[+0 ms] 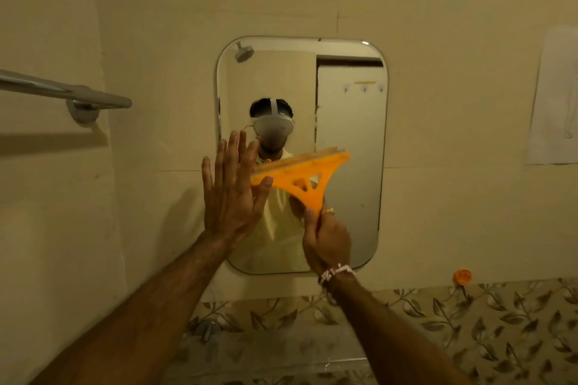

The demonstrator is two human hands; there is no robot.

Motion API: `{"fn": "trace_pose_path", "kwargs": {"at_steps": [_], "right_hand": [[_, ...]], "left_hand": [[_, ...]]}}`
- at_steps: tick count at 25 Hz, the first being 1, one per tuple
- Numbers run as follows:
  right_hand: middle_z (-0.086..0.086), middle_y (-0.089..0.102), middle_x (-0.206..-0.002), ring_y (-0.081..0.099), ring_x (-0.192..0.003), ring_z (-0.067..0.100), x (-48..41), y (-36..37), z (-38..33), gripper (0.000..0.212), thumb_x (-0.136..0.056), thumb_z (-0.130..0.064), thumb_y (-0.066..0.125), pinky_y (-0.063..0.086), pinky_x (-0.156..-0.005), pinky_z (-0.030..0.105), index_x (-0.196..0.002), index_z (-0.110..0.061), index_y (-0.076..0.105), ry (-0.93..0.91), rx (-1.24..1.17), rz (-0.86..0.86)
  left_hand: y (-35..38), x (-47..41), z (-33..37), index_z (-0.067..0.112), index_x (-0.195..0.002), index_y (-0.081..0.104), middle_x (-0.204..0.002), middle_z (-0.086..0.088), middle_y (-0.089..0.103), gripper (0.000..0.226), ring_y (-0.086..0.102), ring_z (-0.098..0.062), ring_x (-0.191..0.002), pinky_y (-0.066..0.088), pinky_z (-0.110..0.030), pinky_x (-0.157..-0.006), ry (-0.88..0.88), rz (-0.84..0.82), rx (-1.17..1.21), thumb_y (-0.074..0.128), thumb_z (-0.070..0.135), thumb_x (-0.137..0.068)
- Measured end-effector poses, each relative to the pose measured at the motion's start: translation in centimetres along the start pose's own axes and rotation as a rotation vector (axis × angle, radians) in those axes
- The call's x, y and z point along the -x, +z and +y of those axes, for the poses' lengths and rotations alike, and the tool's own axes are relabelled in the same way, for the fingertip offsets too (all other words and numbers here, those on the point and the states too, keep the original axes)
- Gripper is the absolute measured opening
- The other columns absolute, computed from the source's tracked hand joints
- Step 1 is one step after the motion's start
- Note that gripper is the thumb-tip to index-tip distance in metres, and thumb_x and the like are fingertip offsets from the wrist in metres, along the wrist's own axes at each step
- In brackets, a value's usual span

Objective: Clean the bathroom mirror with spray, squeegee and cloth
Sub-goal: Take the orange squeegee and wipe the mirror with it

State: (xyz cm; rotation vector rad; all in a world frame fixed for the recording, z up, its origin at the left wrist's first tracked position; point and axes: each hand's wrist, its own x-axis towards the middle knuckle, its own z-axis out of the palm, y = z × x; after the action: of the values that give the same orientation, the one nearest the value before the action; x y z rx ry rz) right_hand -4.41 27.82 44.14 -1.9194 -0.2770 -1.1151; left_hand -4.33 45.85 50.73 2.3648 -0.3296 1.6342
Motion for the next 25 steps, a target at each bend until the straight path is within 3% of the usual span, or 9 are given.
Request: {"fn": "trace_pose_path", "kwargs": {"at_steps": [5, 9, 15, 21, 25], "right_hand": [[0.002, 0.057, -0.063, 0.053, -0.053, 0.018, -10.3, -3.4, -3.5, 0.049, -0.099, -0.050, 0.035, 0.039, -0.049, 0.027, -0.080, -0.011, 0.059, -0.020, -0.012, 0.128], [-0.006, 0.049, -0.060, 0.049, -0.054, 0.015, -13.2, -4.6, -3.8, 0.044, -0.100, -0.049, 0.038, 0.026, -0.049, 0.024, -0.074, -0.017, 0.053, 0.031, 0.125, 0.074], [0.004, 0.062, -0.069, 0.060, -0.064, 0.025, -7.9, -4.1, 0.4, 0.046, -0.101, -0.049, 0.037, 0.049, -0.058, 0.037, -0.075, -0.015, 0.057, 0.077, 0.138, -0.011], [0.001, 0.055, -0.064, 0.056, -0.061, 0.025, 0.6, -3.9, 5.6, 0.043, -0.101, -0.047, 0.037, 0.036, -0.055, 0.031, -0.070, -0.020, 0.049, 0.171, 0.201, -0.061], [0.006, 0.060, -0.069, 0.058, -0.063, 0.026, 5.3, -3.8, 8.0, 0.047, -0.100, -0.053, 0.033, 0.041, -0.056, 0.033, -0.073, -0.019, 0.050, 0.275, 0.274, -0.137]], "left_hand": [[0.1, -4.8, 1.5, 0.027, -0.166, 0.012, -0.175, -0.004, -0.002, 0.073, -0.001, -0.025, -0.161, 0.002, -0.060, -0.127, 0.050, 0.063, -0.032, 0.037, 0.055, -0.104], [0.6, -6.5, 2.6, 0.031, -0.165, 0.002, -0.174, -0.005, -0.003, 0.075, -0.001, -0.027, -0.161, 0.003, -0.062, -0.126, 0.068, 0.079, -0.042, 0.037, 0.056, -0.104], [3.0, -2.7, 2.7, 0.029, -0.166, 0.008, -0.175, -0.010, 0.001, 0.071, 0.002, -0.029, -0.161, 0.002, -0.064, -0.125, 0.073, 0.032, -0.056, 0.030, 0.057, -0.105], [5.0, 3.2, 2.0, 0.024, -0.166, 0.011, -0.174, -0.012, 0.001, 0.073, 0.001, -0.031, -0.161, 0.006, -0.067, -0.123, 0.064, -0.066, -0.112, 0.019, 0.062, -0.104], [6.2, 6.6, 2.3, 0.025, -0.166, 0.009, -0.174, -0.016, 0.004, 0.075, 0.004, -0.035, -0.161, 0.012, -0.070, -0.120, 0.079, -0.094, -0.167, 0.016, 0.065, -0.104]]}}
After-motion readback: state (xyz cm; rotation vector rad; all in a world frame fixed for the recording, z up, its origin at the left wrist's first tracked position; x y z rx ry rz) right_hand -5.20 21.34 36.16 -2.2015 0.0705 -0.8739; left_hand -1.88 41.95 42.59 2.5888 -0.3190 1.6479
